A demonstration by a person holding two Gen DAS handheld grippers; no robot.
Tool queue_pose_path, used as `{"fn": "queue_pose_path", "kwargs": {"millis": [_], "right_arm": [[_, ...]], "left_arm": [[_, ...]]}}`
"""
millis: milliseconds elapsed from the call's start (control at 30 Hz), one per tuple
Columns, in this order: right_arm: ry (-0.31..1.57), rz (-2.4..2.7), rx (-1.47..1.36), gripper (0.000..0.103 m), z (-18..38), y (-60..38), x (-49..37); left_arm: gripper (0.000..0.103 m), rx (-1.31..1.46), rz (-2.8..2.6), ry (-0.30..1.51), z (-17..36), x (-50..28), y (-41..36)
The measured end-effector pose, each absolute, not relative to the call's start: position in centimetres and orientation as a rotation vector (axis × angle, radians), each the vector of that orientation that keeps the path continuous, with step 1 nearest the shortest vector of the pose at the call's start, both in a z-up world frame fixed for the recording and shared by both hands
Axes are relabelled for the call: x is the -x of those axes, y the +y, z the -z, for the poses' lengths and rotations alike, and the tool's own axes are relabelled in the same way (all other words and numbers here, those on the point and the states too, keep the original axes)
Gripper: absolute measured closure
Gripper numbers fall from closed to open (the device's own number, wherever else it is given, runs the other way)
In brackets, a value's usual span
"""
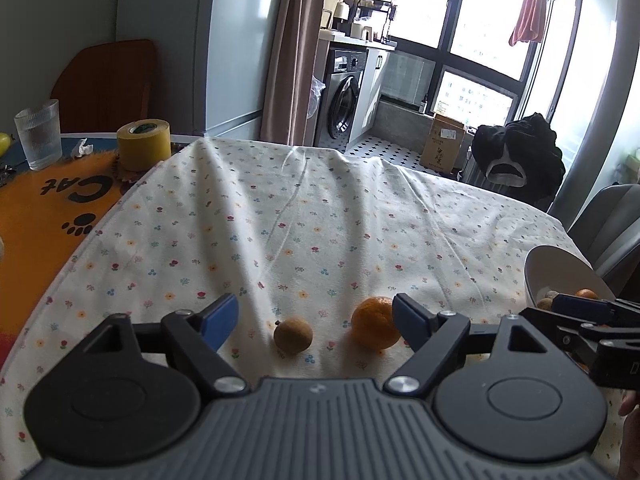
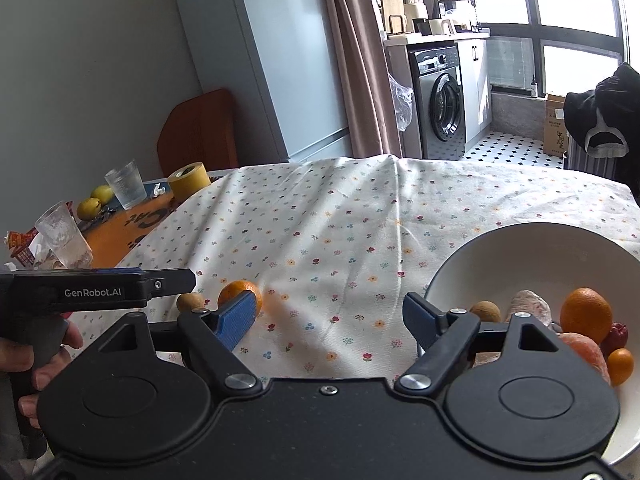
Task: Organize fruits
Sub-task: 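Grasp the brown kiwi with the left gripper while the right gripper grasps the last mandarin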
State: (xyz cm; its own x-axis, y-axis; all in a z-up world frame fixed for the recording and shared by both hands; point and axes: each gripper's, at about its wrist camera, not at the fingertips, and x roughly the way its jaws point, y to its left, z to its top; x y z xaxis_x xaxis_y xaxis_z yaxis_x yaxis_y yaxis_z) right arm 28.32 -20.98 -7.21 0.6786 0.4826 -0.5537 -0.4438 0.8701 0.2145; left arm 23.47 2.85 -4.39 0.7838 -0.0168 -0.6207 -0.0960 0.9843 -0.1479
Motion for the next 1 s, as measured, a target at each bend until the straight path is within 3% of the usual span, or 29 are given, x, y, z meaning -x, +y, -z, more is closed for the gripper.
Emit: {"fn": "queue_pose_path", "kwargs": {"millis": [67,133,267,433,1000], "right_arm": [[0.656,-0.533,-0.061,0.029,7.5,-20.5,-28.7],[0.668,-0.551,-0.052,0.034,7.8,-19.9,-29.0],[0.684,-0.579,-0.045,0.035,8.2,-18.9,-29.6],[0.716,-0.605,-0.031,0.038,8.9,-17.7,-30.4],[0.760,-0.686,-0.015,0.044,9.6,-13.3,-31.4]], "left_arm": [[0.029,0.173,-0.039,0.683,4.9,-23.9,2.8],[0.042,0.174,-0.036,0.704,5.5,-24.4,2.8],[0.053,0.174,-0.041,0.741,6.7,-25.1,3.1],[0.079,0.166,-0.052,0.796,7.9,-25.8,3.5],[0.080,0.226,-0.103,0.734,6.3,-24.7,6.0]]}}
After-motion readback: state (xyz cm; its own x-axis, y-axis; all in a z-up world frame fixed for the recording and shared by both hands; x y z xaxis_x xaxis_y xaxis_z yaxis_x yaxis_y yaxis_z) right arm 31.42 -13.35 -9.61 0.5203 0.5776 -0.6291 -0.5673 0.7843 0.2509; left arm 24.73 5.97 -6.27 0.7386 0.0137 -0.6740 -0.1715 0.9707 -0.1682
